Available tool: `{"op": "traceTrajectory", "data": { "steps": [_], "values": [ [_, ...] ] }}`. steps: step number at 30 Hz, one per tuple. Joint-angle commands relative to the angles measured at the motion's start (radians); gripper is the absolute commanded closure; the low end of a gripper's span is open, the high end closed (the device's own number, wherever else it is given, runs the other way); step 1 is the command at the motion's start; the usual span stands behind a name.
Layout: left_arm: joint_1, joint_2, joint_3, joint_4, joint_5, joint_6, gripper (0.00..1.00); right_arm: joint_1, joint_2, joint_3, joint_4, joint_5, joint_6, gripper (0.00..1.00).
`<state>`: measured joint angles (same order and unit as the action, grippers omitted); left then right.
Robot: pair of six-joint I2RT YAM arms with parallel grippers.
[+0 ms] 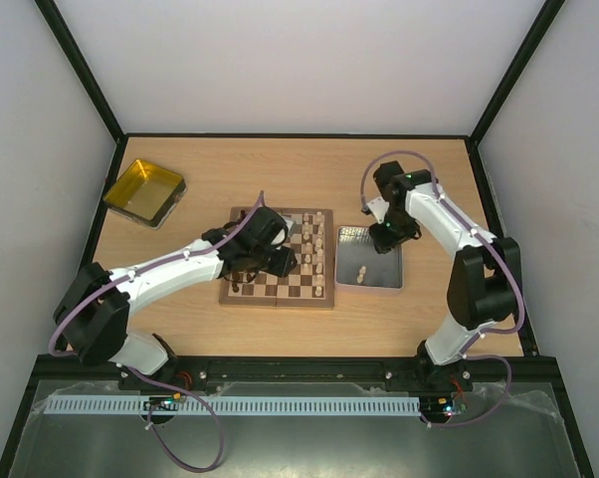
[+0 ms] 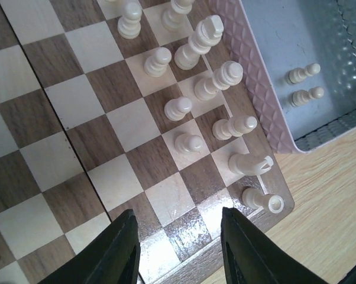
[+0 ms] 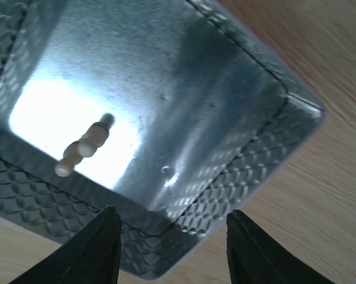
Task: Set up the chess pieces on the board
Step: Pick up the chess piece from the storage box.
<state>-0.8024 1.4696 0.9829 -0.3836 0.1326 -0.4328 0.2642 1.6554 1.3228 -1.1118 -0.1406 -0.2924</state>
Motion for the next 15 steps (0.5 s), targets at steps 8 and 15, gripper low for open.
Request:
{"op": "traceTrajectory", "data": {
  "steps": [8, 15],
  "values": [
    [-0.003, -0.04, -0.028, -0.024, -0.108, 0.009, 0.59, 0.133, -0.015, -0.112, 0.076, -0.002, 0.083, 0.53],
    [-0.004, -0.027, -0.021, -0.024, -0.12, 0.014, 0.59, 0.135, 0.012, -0.133, 0.114, -0.046, 0.109, 0.56]
  ]
}}
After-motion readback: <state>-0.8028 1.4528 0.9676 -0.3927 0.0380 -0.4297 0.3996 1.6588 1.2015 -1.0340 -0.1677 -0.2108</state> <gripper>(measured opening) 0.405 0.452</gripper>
